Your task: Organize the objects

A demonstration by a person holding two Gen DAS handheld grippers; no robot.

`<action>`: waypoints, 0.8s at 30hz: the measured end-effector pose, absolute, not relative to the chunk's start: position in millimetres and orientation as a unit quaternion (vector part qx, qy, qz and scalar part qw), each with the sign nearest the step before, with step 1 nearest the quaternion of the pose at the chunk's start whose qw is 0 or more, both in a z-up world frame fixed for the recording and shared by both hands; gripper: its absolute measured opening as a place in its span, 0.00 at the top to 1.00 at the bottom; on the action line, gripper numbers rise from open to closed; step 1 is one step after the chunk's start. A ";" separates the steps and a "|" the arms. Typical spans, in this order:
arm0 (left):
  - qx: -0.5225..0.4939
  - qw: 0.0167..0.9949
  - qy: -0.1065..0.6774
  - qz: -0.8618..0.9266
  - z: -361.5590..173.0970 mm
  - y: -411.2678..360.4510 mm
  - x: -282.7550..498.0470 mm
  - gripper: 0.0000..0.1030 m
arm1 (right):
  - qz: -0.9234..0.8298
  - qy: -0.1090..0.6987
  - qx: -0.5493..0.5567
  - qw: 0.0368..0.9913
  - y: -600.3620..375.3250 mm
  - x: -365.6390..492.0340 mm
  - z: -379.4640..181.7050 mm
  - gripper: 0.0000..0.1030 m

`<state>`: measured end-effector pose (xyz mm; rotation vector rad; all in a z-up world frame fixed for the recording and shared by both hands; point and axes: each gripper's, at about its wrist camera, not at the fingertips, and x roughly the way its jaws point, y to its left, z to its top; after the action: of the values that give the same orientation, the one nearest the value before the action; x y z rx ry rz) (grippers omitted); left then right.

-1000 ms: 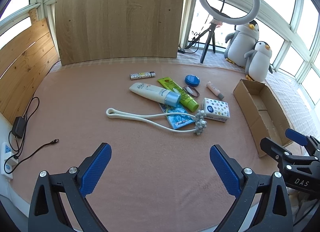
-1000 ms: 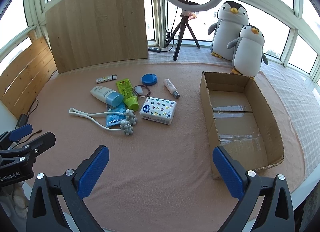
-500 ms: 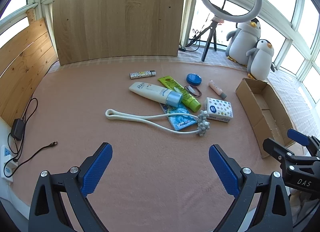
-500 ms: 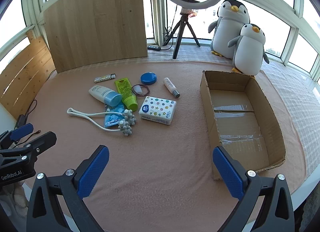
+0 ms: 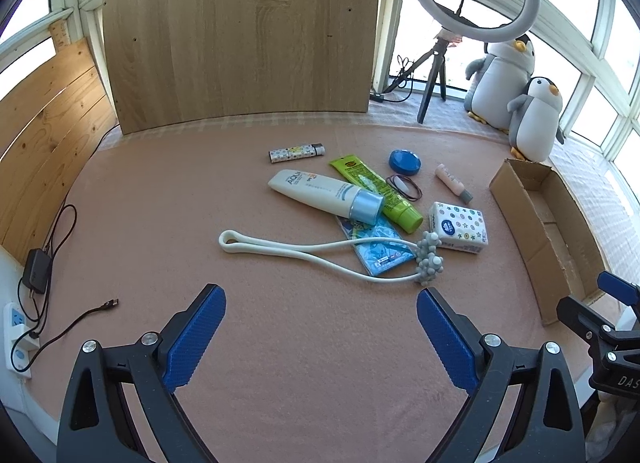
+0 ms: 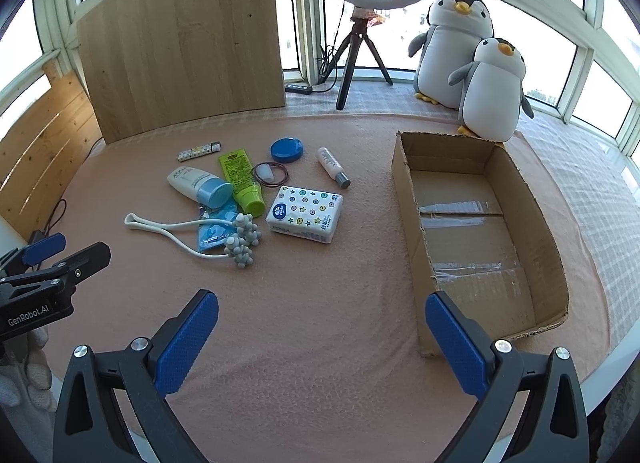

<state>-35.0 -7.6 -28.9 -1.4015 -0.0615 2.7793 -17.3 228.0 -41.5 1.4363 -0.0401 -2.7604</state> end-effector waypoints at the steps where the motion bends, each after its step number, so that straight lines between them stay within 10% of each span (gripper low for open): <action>1: -0.450 0.013 -0.017 0.893 -29.1 -7.5 -36.8 0.04 | -0.887 -0.013 0.461 0.014 228.6 -17.1 -41.6 0.01; 24: -0.478 -0.010 -0.031 0.878 -68.0 -41.2 -112.6 0.08 | -0.878 -0.030 0.478 -0.002 240.4 -12.9 -51.6 0.01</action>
<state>-112.6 -41.2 -68.0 -1.5120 -0.0979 2.7740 -12.9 240.4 -51.6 1.5041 -0.0942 -2.7614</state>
